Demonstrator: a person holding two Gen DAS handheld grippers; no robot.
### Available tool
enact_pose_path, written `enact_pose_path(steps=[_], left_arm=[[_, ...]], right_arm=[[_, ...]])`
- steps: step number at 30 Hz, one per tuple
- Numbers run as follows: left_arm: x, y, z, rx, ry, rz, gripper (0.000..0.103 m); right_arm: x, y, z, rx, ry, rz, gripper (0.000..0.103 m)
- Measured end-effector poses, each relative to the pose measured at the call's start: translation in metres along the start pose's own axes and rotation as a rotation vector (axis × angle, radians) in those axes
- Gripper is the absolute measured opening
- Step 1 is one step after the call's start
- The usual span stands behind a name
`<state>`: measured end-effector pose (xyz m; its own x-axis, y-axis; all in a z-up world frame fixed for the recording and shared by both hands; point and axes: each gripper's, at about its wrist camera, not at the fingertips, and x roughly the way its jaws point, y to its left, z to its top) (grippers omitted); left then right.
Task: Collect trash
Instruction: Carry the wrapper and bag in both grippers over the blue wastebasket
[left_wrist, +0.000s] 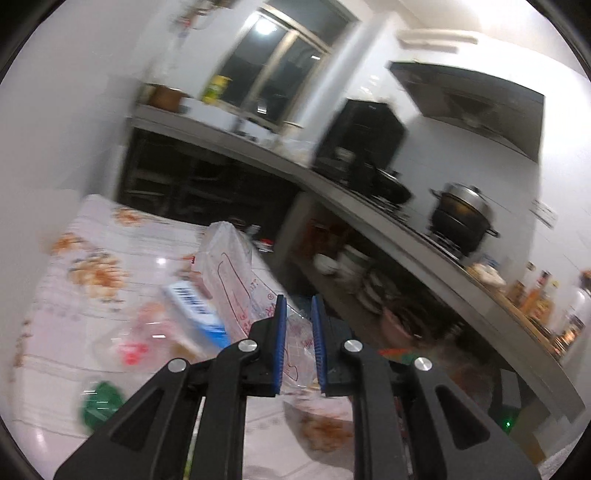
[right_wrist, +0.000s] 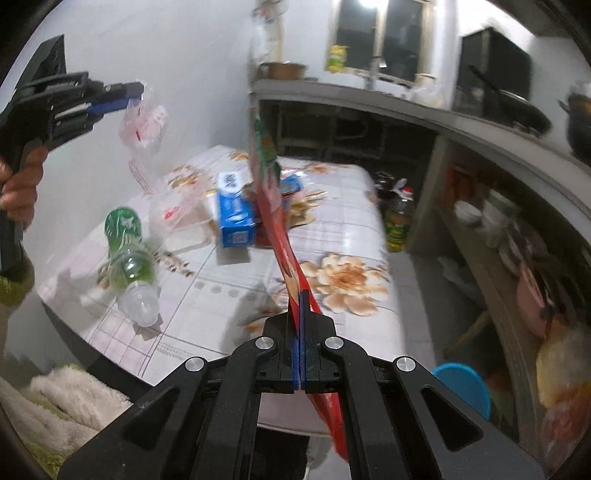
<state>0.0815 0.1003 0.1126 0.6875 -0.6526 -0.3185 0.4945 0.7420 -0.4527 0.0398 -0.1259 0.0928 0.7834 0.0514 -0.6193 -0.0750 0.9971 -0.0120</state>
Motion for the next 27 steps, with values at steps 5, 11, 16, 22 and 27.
enact_pose_path(steps=[5,11,16,22,27], left_arm=[[0.057,-0.071,-0.002,0.086,0.096,-0.156,0.013],[0.138,-0.169,-0.019,0.205,0.249,-0.34,0.013],[0.235,-0.231,-0.061,0.271,0.433,-0.388,0.013],[0.356,-0.274,-0.137,0.276,0.727,-0.366,0.013],[0.435,-0.299,-0.198,0.327,0.876,-0.298,0.013]], right_arm=[[-0.035,-0.036,-0.013,0.154,-0.056,-0.107,0.0],[-0.072,-0.102,-0.047,0.383,-0.085,-0.261,0.0],[-0.073,-0.161,-0.091,0.557,-0.043,-0.347,0.0],[-0.025,-0.235,-0.15,0.793,0.042,-0.318,0.0],[0.028,-0.294,-0.189,0.972,0.096,-0.292,0.0]])
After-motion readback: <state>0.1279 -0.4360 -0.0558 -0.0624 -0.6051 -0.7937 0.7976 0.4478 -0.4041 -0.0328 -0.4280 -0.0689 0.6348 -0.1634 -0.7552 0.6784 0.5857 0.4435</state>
